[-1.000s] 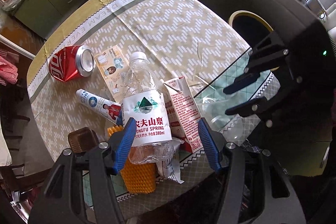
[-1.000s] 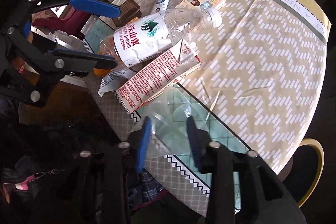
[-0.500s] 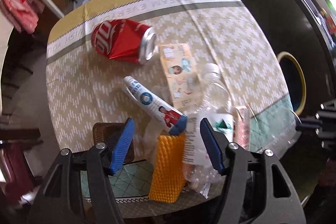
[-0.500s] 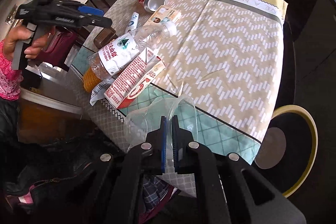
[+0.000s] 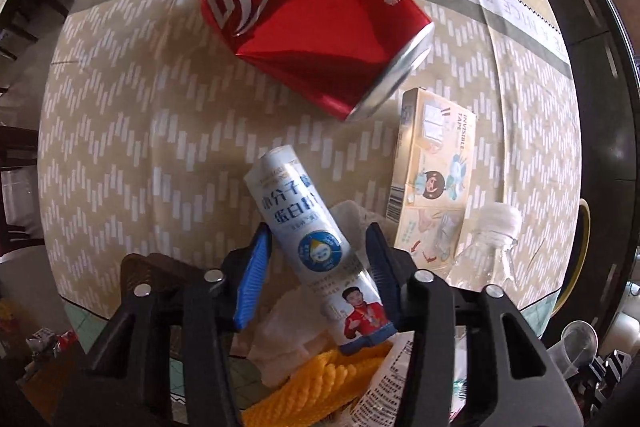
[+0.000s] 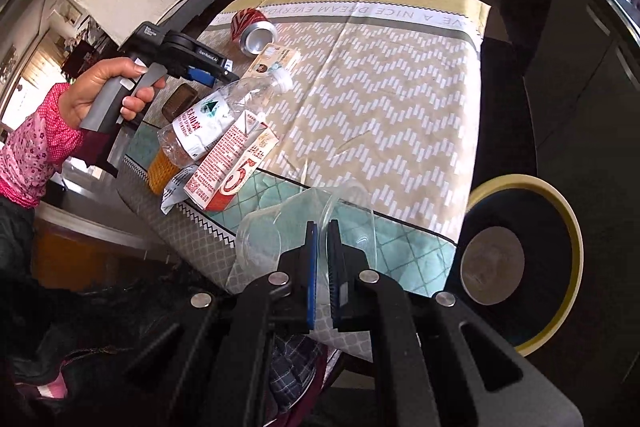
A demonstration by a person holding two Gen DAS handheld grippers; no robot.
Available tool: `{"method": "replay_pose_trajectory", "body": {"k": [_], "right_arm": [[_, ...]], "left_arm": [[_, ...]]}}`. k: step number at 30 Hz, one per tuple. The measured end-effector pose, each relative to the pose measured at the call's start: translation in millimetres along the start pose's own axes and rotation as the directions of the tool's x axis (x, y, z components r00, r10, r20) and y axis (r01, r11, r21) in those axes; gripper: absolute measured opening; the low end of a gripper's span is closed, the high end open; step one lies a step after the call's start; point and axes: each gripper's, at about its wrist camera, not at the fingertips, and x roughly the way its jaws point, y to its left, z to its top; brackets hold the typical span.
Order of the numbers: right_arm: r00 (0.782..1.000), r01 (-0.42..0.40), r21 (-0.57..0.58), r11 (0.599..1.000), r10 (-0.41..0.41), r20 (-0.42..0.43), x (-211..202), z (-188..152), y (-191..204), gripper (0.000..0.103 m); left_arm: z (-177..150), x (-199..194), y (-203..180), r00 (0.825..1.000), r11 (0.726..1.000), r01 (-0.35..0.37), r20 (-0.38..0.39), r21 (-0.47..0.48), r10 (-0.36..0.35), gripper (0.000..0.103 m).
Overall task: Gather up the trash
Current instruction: 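Grasp the white drink tube with the left gripper and lift it, then drop the drink tube into the blue bin by opening the left gripper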
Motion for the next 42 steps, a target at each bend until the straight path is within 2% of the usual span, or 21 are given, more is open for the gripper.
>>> {"method": "replay_pose_trajectory", "body": {"k": [2,3,6,9,13,15,18,20,21,24,25,26,28,31,34,37,42], "right_arm": [[0.999,0.015,0.044,0.999,-0.016,0.030,-9,-7,-14,0.006],[0.999,0.021,0.068,0.997,-0.024,0.043,-14,-11,-22,0.006],[0.994,0.054,0.151,0.987,-0.067,0.082,-27,-24,-50,0.006],[0.983,0.126,0.240,0.962,-0.155,0.103,-35,-38,-83,0.006],[0.950,0.252,0.348,0.903,-0.300,0.090,-37,-55,-129,0.006],[0.942,0.278,0.390,0.878,-0.330,0.070,-33,-62,-149,0.006],[0.917,0.352,0.424,0.834,-0.397,0.020,-21,-71,-173,0.006],[0.911,0.372,0.437,0.819,-0.413,0.000,-12,-75,-185,0.006],[0.913,0.367,0.446,0.816,-0.408,-0.004,-7,-76,-190,0.006],[0.921,0.354,0.457,0.816,-0.389,-0.020,9,-76,-203,0.006],[0.923,0.351,0.462,0.815,-0.384,-0.024,14,-76,-207,0.010],[0.928,0.342,0.468,0.815,-0.373,-0.028,19,-75,-211,0.017],[0.926,0.345,0.476,0.809,-0.377,-0.030,23,-75,-216,0.021],[0.930,0.319,0.489,0.812,-0.367,0.002,17,-78,-216,0.021],[0.925,0.303,0.497,0.813,-0.376,0.051,2,-88,-205,0.021],[0.913,0.305,0.501,0.810,-0.398,0.089,-12,-104,-191,0.021],[0.886,0.306,0.535,0.787,-0.442,0.143,-32,-146,-170,0.023]], "left_arm": [[2,1,-1,1.000,1.000,0.013,0.005,-0.004,-0.013,0.033],[3,0,-1,1.000,1.000,0.009,0.016,0.005,-0.009,0.027],[5,-10,-3,0.999,1.000,0.013,0.043,0.022,-0.014,0.024],[9,-28,-3,0.996,0.999,0.014,0.091,0.035,-0.017,0.023],[6,-57,-6,0.985,0.998,0.042,0.168,0.053,-0.050,0.023],[0,-69,-10,0.979,0.997,0.043,0.195,0.071,-0.056,0.023],[-8,-85,-12,0.971,0.994,0.040,0.229,0.099,-0.061,0.023],[-18,-93,-16,0.967,0.992,0.035,0.246,0.120,-0.064,0.023],[-10,-97,-21,0.966,0.991,0.035,0.251,0.130,-0.067,0.023],[-22,-109,-27,0.960,0.986,0.035,0.268,0.164,-0.079,0.023],[-26,-111,-33,0.958,0.984,0.033,0.274,0.175,-0.081,0.023],[-29,-116,-38,0.955,0.981,0.031,0.284,0.192,-0.086,0.023],[-40,-126,-48,0.950,0.975,0.026,0.298,0.223,-0.093,0.023],[-51,-139,-68,0.946,0.956,0.026,0.303,0.292,-0.118,0.023],[-66,-150,-97,0.942,0.929,0.027,0.300,0.369,-0.146,0.023],[-83,-156,-132,0.942,0.889,0.026,0.286,0.457,-0.175,0.023],[-114,-151,-201,0.944,0.804,0.039,0.241,0.593,-0.224,0.023]]}}
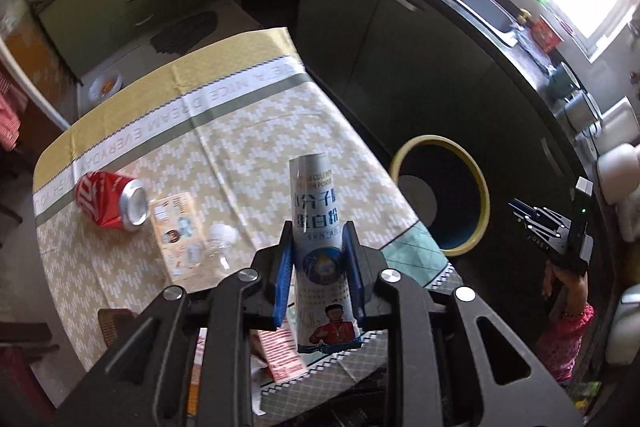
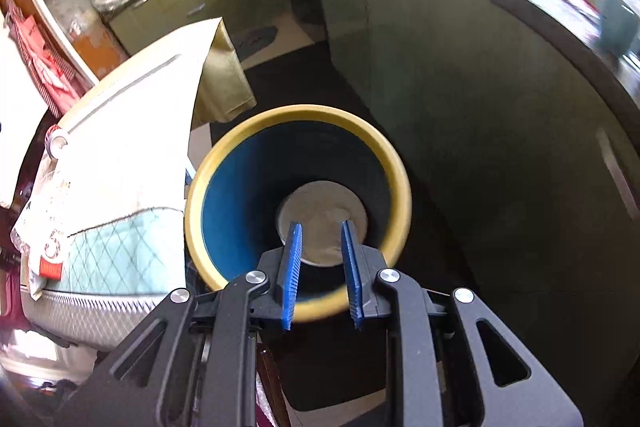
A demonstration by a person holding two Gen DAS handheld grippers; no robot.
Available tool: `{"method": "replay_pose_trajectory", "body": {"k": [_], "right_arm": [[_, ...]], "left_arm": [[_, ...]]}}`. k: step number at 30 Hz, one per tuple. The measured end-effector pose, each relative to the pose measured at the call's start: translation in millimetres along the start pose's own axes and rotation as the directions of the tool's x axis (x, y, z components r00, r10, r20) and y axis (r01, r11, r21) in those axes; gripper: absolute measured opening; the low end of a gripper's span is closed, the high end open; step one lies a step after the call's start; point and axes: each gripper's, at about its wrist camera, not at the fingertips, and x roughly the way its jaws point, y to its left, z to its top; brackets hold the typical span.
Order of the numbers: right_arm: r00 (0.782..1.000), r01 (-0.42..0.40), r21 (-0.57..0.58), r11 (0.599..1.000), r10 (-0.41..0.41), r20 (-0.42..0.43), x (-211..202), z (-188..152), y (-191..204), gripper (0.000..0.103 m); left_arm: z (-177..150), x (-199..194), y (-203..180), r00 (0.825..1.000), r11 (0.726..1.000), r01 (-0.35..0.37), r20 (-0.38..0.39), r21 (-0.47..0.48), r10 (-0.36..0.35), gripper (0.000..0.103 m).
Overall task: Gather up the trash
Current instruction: 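Drop the drink tube into the blue bin by opening the left gripper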
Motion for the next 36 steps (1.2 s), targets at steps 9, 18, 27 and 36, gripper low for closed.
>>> {"method": "replay_pose_trajectory", "body": {"k": [9,18,27,36], "right_arm": [[0.999,0.001,0.145,0.989,-0.008,0.048,-35,-82,-42,0.026],[0.997,0.015,0.275,0.961,-0.036,0.071,-51,-123,-97,0.028],[0.996,0.005,0.295,0.956,-0.032,0.085,-59,-131,-109,0.031],[0.997,-0.035,0.165,0.986,0.022,0.078,-53,-102,-64,0.035]], "left_arm": [[32,69,-150,0.988,0.963,0.157,-0.033,0.217,-0.154,0.024],[50,184,-239,0.987,0.947,0.154,-0.086,0.284,-0.134,0.027],[56,226,-239,0.992,0.966,0.094,-0.103,0.243,-0.071,0.045],[15,99,-155,0.992,0.965,0.082,-0.109,0.250,-0.056,0.053]]}}
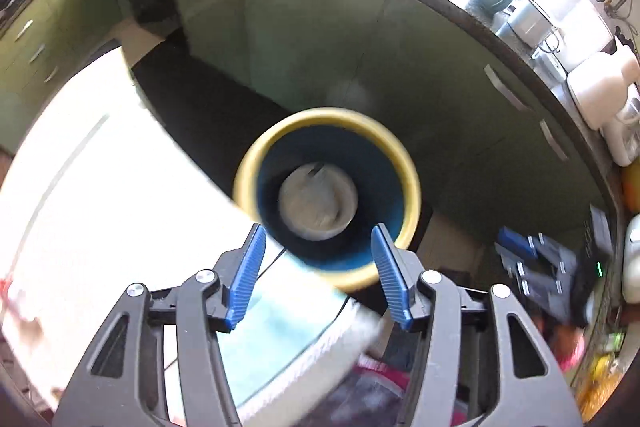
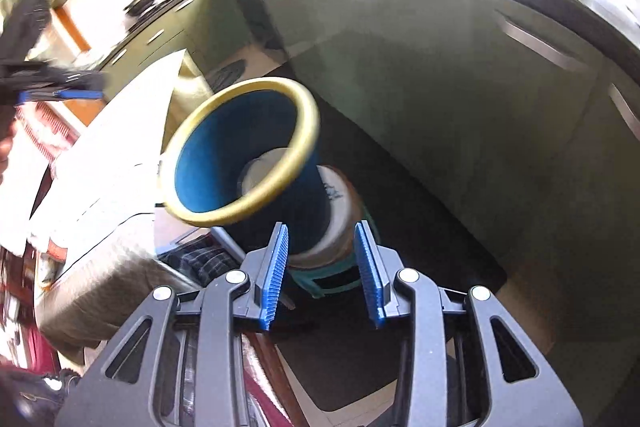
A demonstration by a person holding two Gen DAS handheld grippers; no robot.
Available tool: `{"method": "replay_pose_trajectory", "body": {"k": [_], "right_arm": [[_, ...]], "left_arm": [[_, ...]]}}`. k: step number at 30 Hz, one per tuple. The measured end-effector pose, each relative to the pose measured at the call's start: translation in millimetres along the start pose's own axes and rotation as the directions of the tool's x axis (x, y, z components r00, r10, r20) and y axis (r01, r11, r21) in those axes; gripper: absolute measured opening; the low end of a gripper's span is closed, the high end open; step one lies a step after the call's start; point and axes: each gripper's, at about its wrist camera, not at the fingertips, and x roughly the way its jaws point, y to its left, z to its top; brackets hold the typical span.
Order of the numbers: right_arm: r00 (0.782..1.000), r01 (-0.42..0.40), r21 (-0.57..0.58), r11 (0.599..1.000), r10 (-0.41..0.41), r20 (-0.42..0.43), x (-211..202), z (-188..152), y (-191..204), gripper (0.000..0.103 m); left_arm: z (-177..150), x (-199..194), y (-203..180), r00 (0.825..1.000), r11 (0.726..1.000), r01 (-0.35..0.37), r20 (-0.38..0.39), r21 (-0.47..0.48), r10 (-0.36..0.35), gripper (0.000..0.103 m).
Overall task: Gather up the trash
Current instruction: 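Drop the drink tube into the blue bin by opening the left gripper, then grasp the brown plastic tray with the left gripper while the right gripper grasps the juice carton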
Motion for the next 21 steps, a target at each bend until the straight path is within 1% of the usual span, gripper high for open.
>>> {"method": "replay_pose_trajectory", "body": {"k": [1,3,5,8,10,13,16,17,19,21], "right_arm": [[1.000,-0.008,-0.034,0.999,0.008,-0.009,5,6,13,0.035],[1.000,-0.017,-0.111,0.994,0.014,-0.027,12,18,42,0.035],[0.998,-0.046,-0.181,0.982,0.038,-0.047,18,31,75,0.035],[0.992,-0.113,-0.275,0.955,0.091,-0.091,27,52,132,0.035],[0.983,-0.165,-0.343,0.925,0.127,-0.131,33,62,174,0.035],[0.968,-0.232,-0.427,0.874,0.166,-0.186,40,69,237,0.035],[0.955,-0.282,-0.497,0.821,0.189,-0.229,44,70,295,0.035],[0.952,-0.291,-0.520,0.803,0.190,-0.240,44,68,313,0.036],[0.943,-0.319,-0.554,0.769,0.196,-0.270,45,61,342,0.036],[0.937,-0.333,-0.581,0.743,0.192,-0.292,48,52,366,0.036]], "left_arm": [[-14,-16,13,1.000,1.000,-0.021,-0.002,-0.004,0.021,0.053],[-40,-46,41,0.996,0.996,-0.088,-0.004,-0.029,0.088,0.054],[-67,-72,72,0.991,0.987,-0.137,-0.014,-0.081,0.136,0.057],[-111,-99,123,0.982,0.965,-0.189,-0.032,-0.180,0.186,0.058],[-138,-108,160,0.977,0.946,-0.215,-0.055,-0.241,0.208,0.058],[-181,-108,218,0.971,0.905,-0.240,-0.100,-0.352,0.219,0.058],[-219,-96,272,0.968,0.852,-0.246,-0.164,-0.461,0.191,0.059],[-229,-89,290,0.965,0.831,-0.253,-0.187,-0.495,0.183,0.059],[-244,-77,318,0.960,0.799,-0.266,-0.223,-0.538,0.170,0.061],[-252,-67,336,0.956,0.774,-0.279,-0.241,-0.568,0.168,0.064]]}}
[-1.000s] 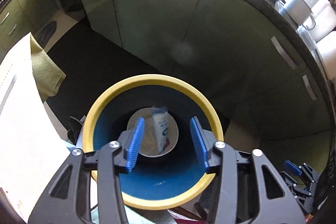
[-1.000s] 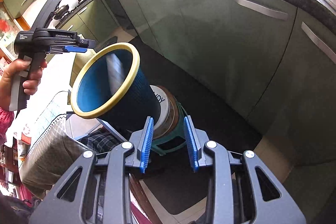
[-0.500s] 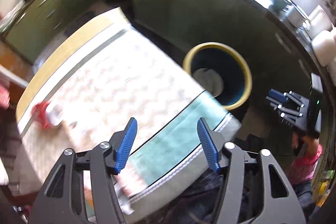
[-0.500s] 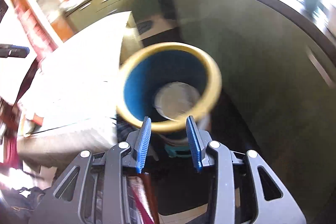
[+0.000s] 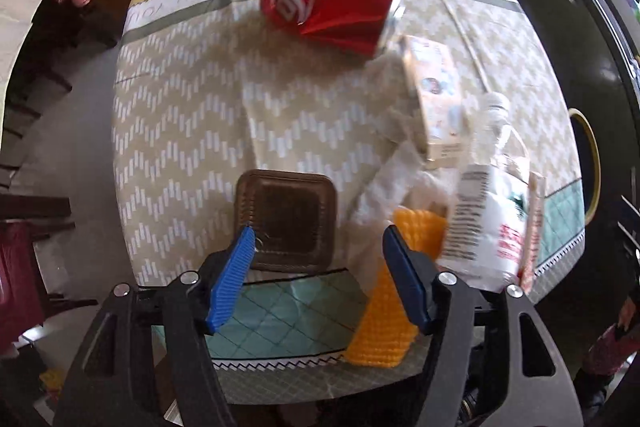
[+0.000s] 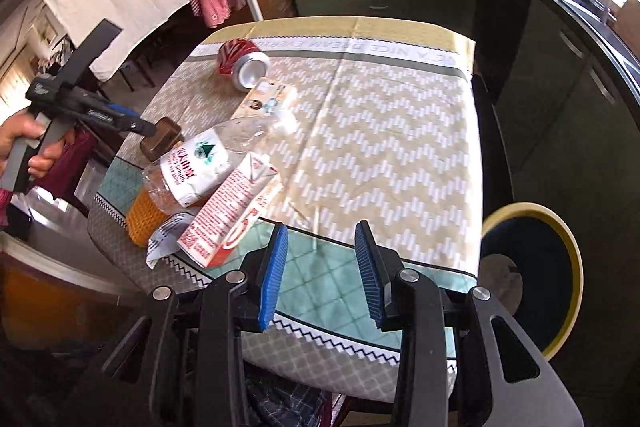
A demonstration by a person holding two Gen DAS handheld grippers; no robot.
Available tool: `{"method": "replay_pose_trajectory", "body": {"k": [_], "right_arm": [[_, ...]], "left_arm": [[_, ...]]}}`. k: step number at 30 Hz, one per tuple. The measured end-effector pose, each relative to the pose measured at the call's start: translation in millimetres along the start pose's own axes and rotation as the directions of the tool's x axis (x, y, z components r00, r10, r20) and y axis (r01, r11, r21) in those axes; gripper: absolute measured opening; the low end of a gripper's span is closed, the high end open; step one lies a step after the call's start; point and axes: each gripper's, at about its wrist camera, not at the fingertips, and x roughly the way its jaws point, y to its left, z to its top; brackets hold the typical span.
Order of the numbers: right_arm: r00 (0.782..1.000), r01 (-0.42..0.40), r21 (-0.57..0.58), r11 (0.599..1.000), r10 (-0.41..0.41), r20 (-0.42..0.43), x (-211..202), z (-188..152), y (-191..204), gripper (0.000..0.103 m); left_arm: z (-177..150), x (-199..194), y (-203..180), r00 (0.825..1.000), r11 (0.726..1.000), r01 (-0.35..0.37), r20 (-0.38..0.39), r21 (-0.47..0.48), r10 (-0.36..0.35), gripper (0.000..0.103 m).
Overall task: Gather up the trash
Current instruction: 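Grasp the brown plastic tray with the left gripper while the right gripper grasps the juice carton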
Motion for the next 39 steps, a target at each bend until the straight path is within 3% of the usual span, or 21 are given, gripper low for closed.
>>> {"method": "replay_pose_trajectory", "body": {"k": [3,7,11,17,24,28,29,30,36,39], "right_arm": [[0.999,-0.010,-0.037,0.999,0.009,-0.033,9,0,20,0.036],[0.999,0.002,-0.039,0.999,-0.004,-0.053,14,-1,18,0.036],[0.998,0.003,-0.027,1.000,-0.005,-0.056,14,-1,13,0.036],[0.997,0.000,-0.030,1.000,-0.003,-0.071,19,-2,14,0.036],[0.992,-0.039,0.013,0.999,0.041,-0.118,26,9,22,0.038],[0.976,-0.106,0.112,0.988,0.125,-0.179,41,19,28,0.044],[0.970,-0.115,0.140,0.983,0.142,-0.198,45,21,29,0.044],[0.965,-0.122,0.166,0.979,0.155,-0.210,49,24,29,0.044],[0.938,-0.112,0.294,0.949,0.199,-0.284,78,39,32,0.044],[0.923,-0.106,0.338,0.935,0.219,-0.317,92,42,33,0.044]], "left_arm": [[8,18,13,1.000,1.000,-0.006,-0.023,-0.012,0.006,0.067],[8,25,15,1.000,1.000,0.002,-0.023,0.006,-0.002,0.068],[11,24,14,0.998,0.997,-0.065,0.018,0.042,0.064,0.067],[16,42,35,0.997,0.997,-0.076,-0.034,-0.003,0.076,0.045],[12,61,41,0.997,1.000,-0.004,-0.071,0.003,0.004,0.016],[6,60,40,0.999,1.000,-0.002,-0.044,0.029,0.003,0.014],[-4,57,34,0.999,0.999,-0.005,-0.033,0.034,0.006,0.006],[-7,52,32,1.000,0.999,-0.006,-0.024,0.039,0.007,0.005],[-20,32,34,1.000,0.998,0.008,0.024,0.059,-0.009,0.005],[-21,31,33,1.000,0.995,0.009,0.010,0.096,-0.010,0.005]]}}
